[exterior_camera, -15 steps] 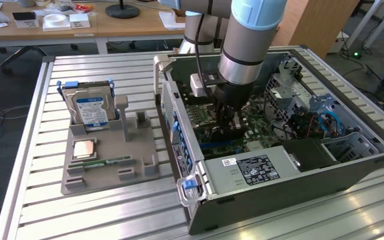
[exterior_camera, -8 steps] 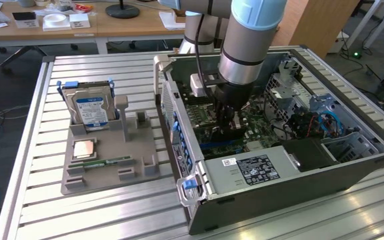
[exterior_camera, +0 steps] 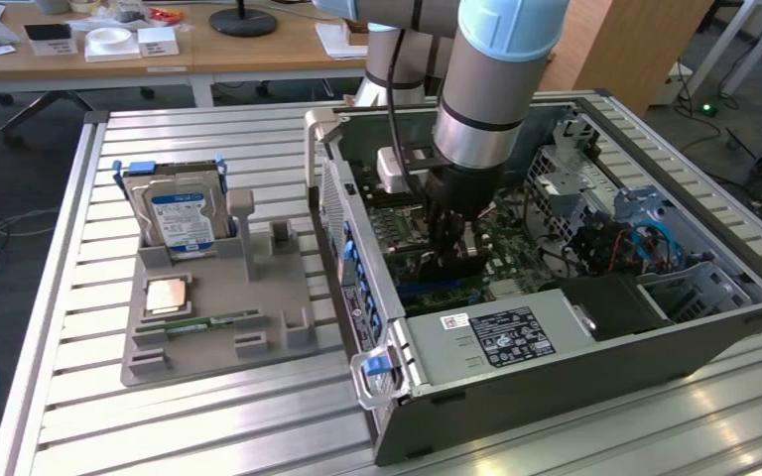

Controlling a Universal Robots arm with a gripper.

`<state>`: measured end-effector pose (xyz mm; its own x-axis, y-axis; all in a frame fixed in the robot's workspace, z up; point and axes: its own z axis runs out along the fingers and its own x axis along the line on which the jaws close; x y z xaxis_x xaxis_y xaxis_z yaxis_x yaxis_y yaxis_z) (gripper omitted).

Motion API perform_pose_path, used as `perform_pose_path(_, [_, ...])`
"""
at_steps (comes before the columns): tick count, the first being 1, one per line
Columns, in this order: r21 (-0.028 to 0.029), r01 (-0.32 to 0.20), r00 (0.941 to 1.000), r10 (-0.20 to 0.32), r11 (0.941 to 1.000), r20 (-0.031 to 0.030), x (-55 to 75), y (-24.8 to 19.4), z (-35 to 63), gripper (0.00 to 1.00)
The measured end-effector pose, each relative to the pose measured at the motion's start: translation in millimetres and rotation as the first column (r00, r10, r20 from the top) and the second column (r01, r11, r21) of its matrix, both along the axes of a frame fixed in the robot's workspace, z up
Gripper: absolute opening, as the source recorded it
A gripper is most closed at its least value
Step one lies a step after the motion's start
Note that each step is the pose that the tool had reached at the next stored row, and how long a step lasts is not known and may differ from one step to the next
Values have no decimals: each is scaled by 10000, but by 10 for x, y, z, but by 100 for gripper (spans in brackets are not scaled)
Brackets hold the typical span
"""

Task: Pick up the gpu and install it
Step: 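Insert the gpu into the slot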

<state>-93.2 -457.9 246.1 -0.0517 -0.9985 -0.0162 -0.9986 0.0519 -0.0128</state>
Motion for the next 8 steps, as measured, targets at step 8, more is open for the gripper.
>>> perform_pose_path(8, [13, -3, 10000, 3, 10000, 3, -25, 0, -3, 26])
